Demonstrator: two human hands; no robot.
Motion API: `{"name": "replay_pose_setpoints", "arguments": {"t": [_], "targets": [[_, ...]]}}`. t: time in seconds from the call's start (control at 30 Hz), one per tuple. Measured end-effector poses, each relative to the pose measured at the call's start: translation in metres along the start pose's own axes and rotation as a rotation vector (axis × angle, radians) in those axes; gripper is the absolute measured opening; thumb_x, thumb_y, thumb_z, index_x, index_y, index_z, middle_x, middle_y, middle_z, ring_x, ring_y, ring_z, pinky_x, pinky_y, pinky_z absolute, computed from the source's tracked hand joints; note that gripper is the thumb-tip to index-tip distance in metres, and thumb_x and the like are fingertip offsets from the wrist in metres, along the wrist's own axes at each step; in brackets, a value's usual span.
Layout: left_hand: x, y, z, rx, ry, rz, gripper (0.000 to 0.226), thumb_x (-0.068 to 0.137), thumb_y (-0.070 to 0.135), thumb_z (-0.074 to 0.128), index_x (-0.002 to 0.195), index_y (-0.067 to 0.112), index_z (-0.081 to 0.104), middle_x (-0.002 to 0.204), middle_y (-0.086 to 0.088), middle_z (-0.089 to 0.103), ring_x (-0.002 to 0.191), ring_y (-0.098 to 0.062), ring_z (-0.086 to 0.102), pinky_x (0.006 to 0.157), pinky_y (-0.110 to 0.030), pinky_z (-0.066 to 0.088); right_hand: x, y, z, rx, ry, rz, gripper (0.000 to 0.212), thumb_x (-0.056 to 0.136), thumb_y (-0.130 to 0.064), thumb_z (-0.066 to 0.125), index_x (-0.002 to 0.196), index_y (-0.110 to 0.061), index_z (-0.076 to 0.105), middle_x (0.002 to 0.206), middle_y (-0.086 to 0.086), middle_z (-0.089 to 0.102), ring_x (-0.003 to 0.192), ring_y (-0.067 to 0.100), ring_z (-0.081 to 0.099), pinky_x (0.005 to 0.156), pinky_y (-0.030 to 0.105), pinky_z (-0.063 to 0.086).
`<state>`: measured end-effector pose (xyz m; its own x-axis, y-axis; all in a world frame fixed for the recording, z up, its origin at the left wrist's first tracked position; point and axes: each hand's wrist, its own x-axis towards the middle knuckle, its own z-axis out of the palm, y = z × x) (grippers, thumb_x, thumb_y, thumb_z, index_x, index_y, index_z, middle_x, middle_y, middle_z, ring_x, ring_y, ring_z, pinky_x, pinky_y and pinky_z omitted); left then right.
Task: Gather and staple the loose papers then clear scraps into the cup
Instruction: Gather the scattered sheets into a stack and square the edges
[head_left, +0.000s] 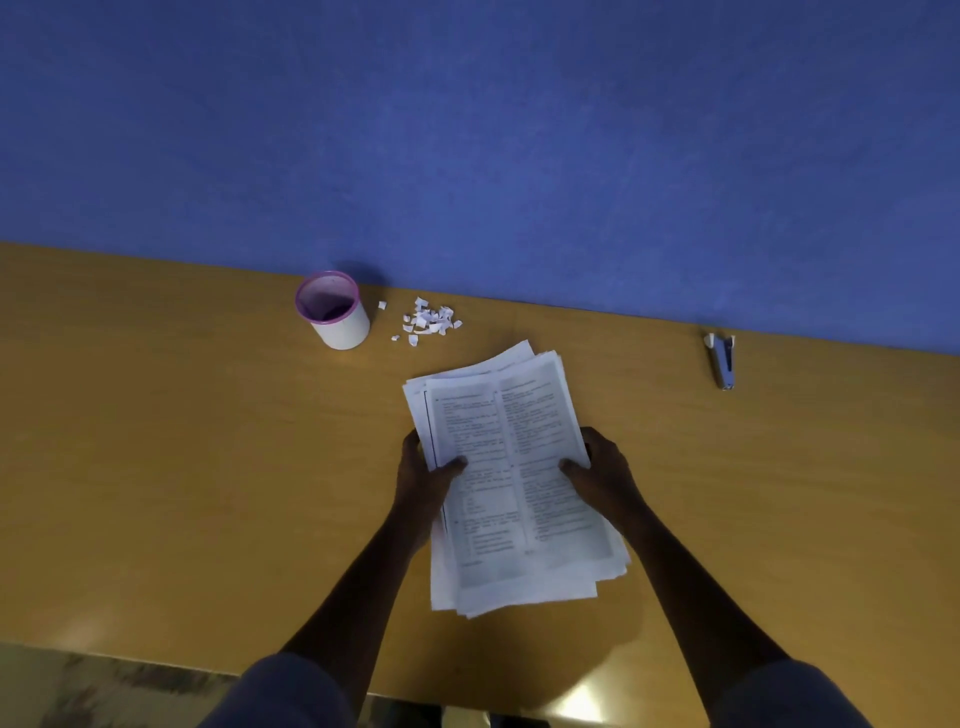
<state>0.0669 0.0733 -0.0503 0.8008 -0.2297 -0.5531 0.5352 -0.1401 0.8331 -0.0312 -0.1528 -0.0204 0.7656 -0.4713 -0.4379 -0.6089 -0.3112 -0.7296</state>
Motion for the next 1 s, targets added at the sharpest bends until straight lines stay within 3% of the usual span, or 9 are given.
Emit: {"name": "replay_pose_setpoints", "arguments": {"t": [0.1, 0.23, 0.37, 0.43, 0.57, 0.67, 0.73, 0.83, 1.0], "targets": [[0.000, 0.000, -0.001, -0.097, -0.089, -0.006, 0.053, 0.083, 0.003, 0.080, 0.130, 0.013, 0.059, 0.120, -0.009, 0.074, 0.108, -0.032, 0.073, 0.076, -0.037, 0.064, 0.001, -0.005, -0.002, -0.088, 0.072, -0.059, 0.029, 0.089, -0.009, 0.070, 0.118, -0.011, 0.069, 0.107, -0.005, 0.063, 0.097, 0.014, 0.062, 0.080, 0.028, 0.048], [-0.003, 0.010, -0.004, -0.259, -0.218, -0.100, 0.040, 0.089, -0.006, 0.067, 0.127, 0.007, 0.066, 0.119, -0.016, 0.075, 0.103, -0.035, 0.074, 0.075, -0.042, 0.063, 0.009, 0.006, -0.010, -0.001, 0.043, -0.028, 0.031, 0.082, -0.032, 0.079, 0.109, -0.017, 0.076, 0.107, -0.002, 0.076, 0.096, 0.019, 0.074, 0.079, 0.035, 0.060], [-0.001, 0.015, -0.008, -0.275, -0.280, -0.171, 0.042, 0.091, -0.002, 0.068, 0.131, 0.007, 0.065, 0.124, -0.018, 0.073, 0.106, -0.036, 0.074, 0.078, -0.044, 0.062, 0.010, 0.011, -0.020, 0.436, -0.084, 0.223, 0.049, 0.083, -0.027, 0.085, 0.123, -0.011, 0.063, 0.113, 0.006, 0.074, 0.098, 0.029, 0.075, 0.085, 0.047, 0.063], [-0.001, 0.016, -0.008, -0.240, -0.263, -0.175, 0.043, 0.090, -0.001, 0.070, 0.131, 0.009, 0.065, 0.125, -0.018, 0.073, 0.109, -0.036, 0.073, 0.079, -0.044, 0.062, 0.006, 0.009, -0.024, 0.575, -0.202, 0.238, 0.040, 0.087, -0.019, 0.079, 0.123, -0.004, 0.069, 0.112, 0.015, 0.077, 0.098, 0.036, 0.076, 0.084, 0.047, 0.063], [0.000, 0.025, -0.004, -0.145, -0.194, -0.083, 0.040, 0.088, -0.005, 0.071, 0.121, 0.018, 0.069, 0.117, -0.009, 0.077, 0.107, -0.032, 0.074, 0.075, -0.035, 0.063, 0.002, 0.004, -0.022, 0.500, -0.145, 0.137, 0.026, 0.089, 0.004, 0.069, 0.113, -0.001, 0.074, 0.111, 0.018, 0.077, 0.100, 0.037, 0.075, 0.084, 0.045, 0.063], [0.002, 0.038, -0.002, -0.051, -0.194, 0.002, 0.044, 0.088, -0.003, 0.072, 0.122, 0.025, 0.068, 0.121, -0.006, 0.076, 0.116, -0.031, 0.071, 0.098, -0.051, 0.058, 0.002, -0.003, -0.019, 0.364, 0.013, 0.026, 0.027, 0.086, 0.007, 0.068, 0.110, -0.005, 0.074, 0.107, 0.013, 0.078, 0.098, 0.030, 0.076, 0.084, 0.045, 0.063], [0.001, 0.053, -0.001, -0.006, -0.196, 0.098, 0.050, 0.084, 0.008, 0.075, 0.130, 0.024, 0.065, 0.127, -0.004, 0.074, 0.119, -0.029, 0.069, 0.104, -0.056, 0.054, 0.000, -0.010, -0.022, 0.359, 0.093, -0.048, 0.025, 0.087, 0.006, 0.068, 0.109, -0.006, 0.072, 0.103, 0.007, 0.077, 0.095, 0.025, 0.075, 0.078, 0.035, 0.063], [-0.006, 0.082, 0.002, -0.031, -0.197, 0.244, 0.053, 0.087, 0.005, 0.073, 0.137, 0.015, 0.062, 0.130, -0.006, 0.072, 0.121, -0.029, 0.069, 0.104, -0.053, 0.054, -0.005, -0.027, -0.033, 0.430, 0.183, -0.162, 0.023, 0.089, 0.007, 0.069, 0.110, -0.003, 0.070, 0.101, 0.006, 0.076, 0.091, 0.022, 0.073, 0.075, 0.030, 0.058], [-0.016, 0.120, 0.005, -0.043, -0.173, 0.398, 0.044, 0.093, -0.005, 0.066, 0.136, 0.006, 0.061, 0.129, -0.008, 0.072, 0.118, -0.024, 0.071, 0.097, -0.043, 0.060, -0.015, -0.048, -0.048, 0.608, 0.217, -0.325, 0.041, 0.090, 0.011, 0.068, 0.123, -0.014, 0.067, 0.118, 0.000, 0.074, 0.108, 0.014, 0.073, 0.088, 0.026, 0.060]]}}
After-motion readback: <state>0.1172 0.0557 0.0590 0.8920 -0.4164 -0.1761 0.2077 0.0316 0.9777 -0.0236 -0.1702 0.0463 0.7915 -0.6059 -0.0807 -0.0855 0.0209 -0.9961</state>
